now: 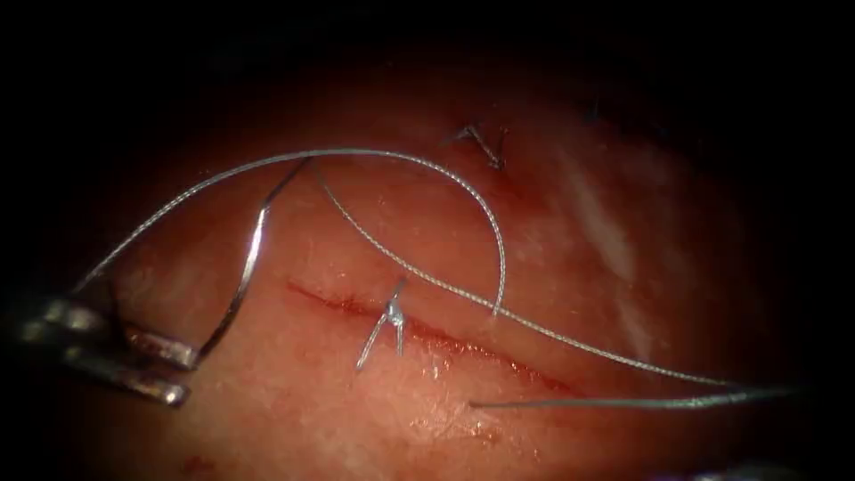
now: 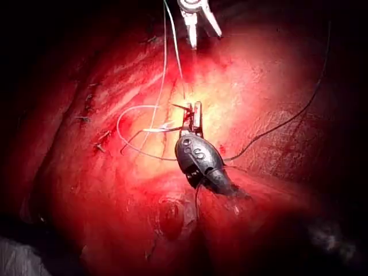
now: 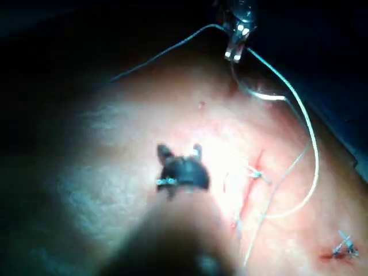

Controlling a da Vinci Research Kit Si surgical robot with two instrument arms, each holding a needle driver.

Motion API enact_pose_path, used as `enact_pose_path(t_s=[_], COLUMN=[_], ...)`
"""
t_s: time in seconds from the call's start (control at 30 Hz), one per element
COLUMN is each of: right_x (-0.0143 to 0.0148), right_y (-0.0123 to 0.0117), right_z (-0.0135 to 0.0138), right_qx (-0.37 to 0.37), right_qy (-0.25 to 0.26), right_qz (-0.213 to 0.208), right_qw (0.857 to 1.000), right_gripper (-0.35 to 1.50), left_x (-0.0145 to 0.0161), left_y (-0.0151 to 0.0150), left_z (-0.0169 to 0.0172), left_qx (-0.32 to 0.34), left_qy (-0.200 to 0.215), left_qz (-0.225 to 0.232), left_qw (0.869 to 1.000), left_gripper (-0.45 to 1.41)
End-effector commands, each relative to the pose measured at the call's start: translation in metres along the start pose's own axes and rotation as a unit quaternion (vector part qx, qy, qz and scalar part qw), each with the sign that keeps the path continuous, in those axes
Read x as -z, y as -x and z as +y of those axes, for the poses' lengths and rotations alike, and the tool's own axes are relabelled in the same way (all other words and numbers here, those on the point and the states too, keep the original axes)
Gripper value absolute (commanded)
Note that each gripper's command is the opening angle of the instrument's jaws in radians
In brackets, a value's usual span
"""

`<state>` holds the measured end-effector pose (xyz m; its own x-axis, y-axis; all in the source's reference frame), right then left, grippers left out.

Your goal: Wound Closure

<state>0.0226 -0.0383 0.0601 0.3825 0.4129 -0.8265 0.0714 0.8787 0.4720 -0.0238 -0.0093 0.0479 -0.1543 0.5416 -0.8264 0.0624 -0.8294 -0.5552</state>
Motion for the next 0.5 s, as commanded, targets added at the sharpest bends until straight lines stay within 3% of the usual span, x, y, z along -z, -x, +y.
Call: enact_pose_path(t_s=[0.03, 0.23, 0.33, 0.5], right_x=[-0.0011, -0.0005, -0.0003, -0.002], right_y=[-0.0016, -0.005, -0.0052, -0.0036], right_z=[0.0013, 0.0051, 0.0062, 0.0066], right_qx=[0.0, -0.006, 0.0, 0.014], right_qy=[0.019, 0.096, 0.126, 0.093], right_qz=[0.016, 0.042, 0.02, -0.07], right_qw=[1.0, 0.994, 0.992, 0.993], right_gripper=[0.61, 0.61, 0.66, 0.71], left_x=[-0.0006, -0.0008, -0.0009, -0.0014], left_y=[0.0007, 0.0007, 0.0007, 0.0005], left_z=[-0.0003, -0.0002, 0.0, 0.0004], left_qx=[-0.001, -0.001, -0.001, -0.001], left_qy=[0.0, -0.002, -0.001, 0.002], left_qz=[0.0, -0.002, -0.001, -0.002], left_qw=[1.0, 1.0, 1.0, 1.0], left_gripper=[-0.45, -0.45, -0.45, -0.45])
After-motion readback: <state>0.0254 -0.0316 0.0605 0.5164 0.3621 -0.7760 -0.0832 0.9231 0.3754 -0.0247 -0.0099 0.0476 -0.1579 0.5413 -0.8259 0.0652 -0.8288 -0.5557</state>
